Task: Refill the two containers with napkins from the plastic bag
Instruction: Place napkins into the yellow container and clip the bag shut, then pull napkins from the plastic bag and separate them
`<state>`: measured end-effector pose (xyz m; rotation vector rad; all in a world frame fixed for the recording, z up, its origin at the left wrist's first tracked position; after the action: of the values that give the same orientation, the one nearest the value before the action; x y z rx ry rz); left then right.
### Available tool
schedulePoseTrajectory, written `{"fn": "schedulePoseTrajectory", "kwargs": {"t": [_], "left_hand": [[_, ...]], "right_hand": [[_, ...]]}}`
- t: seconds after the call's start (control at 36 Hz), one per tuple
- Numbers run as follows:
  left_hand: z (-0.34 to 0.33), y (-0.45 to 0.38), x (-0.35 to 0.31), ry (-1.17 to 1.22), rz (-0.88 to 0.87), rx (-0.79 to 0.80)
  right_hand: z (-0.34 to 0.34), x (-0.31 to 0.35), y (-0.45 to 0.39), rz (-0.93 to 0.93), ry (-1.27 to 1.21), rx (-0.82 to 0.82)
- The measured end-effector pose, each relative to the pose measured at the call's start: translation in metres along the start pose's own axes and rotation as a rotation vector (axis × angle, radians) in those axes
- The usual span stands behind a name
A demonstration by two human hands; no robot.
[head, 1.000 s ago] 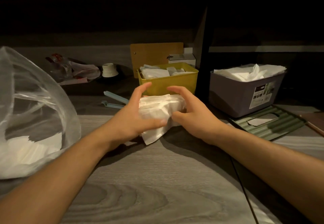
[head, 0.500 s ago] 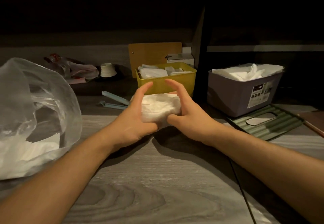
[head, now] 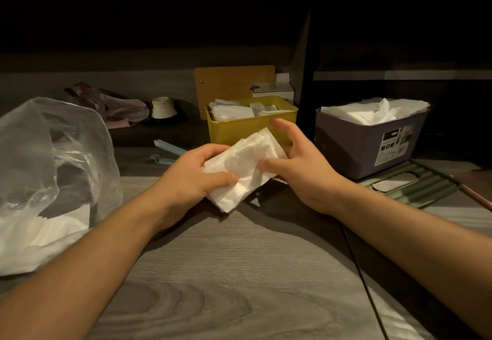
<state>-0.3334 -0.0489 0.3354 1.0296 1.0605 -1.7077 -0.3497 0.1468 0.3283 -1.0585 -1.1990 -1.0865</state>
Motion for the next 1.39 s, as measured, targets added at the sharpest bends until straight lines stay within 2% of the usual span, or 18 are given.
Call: {"fn": "schedulePoseTrajectory", "kwargs": {"t": [0.08,0.14,0.22,0.39,0.47,0.64,0.78,0.94,1.0,1.11,1.22,1.39], "left_hand": [[-0.006,0.002,-0.002,0.09,0.041,0.031],[-0.01,0.002,-0.003,0.166,0.04,0.005],[-0.014,0.003,-0.006,0.328,0.062,-0.035],[-0.022,0.006,-0.008,0.396,0.088,-0.013],[-0.024,0.007,-0.009,0.411,0.08,-0.037],[-0.026,0.007,-0.011,0.48,0.092,-0.069],[-0.024,0.006,-0.008,0.463,0.065,-0.079],[-0.022,0.005,-0.007,0.483,0.065,-0.06],[-0.022,0.005,-0.006,0.477,0.059,-0.063],[-0.021,0.005,-0.004,0.471,0.058,-0.063],[-0.02,0.005,-0.003,0.452,0.055,-0.04],[-0.021,0.003,-0.004,0.449,0.048,-0.02]], "right_hand": [[0.0,0.001,-0.002,-0.077,-0.29,0.022],[-0.003,-0.001,-0.001,-0.168,-0.451,0.108],[-0.009,-0.004,0.001,-0.278,-0.544,0.21],[-0.01,-0.004,0.001,-0.203,-0.476,0.07],[-0.011,0.003,0.004,-0.16,-0.339,-0.019],[0.006,0.049,-0.011,-0.141,-0.191,-0.119],[0.02,0.095,-0.059,0.004,0.037,-0.285],[0.023,0.133,-0.104,0.041,-0.094,-0.298],[0.022,0.131,-0.112,-0.047,0.054,-0.329],[0.018,0.121,-0.118,-0.268,0.664,-0.325],[0.016,0.112,-0.13,-0.426,1.019,-0.241],[0.006,0.11,-0.138,-0.337,1.408,-0.214]]}}
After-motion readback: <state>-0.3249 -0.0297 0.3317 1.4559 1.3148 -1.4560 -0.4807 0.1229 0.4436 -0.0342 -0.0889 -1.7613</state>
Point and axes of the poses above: each hand's wrist, its own y-axis away from the middle knuckle, its own z-axis out of the back of the hand, x = y × z, the point moved 2 cm from there along -y, towards the middle knuckle, and after that the axes turned 9 degrees about -z, right-handed, at the moved point
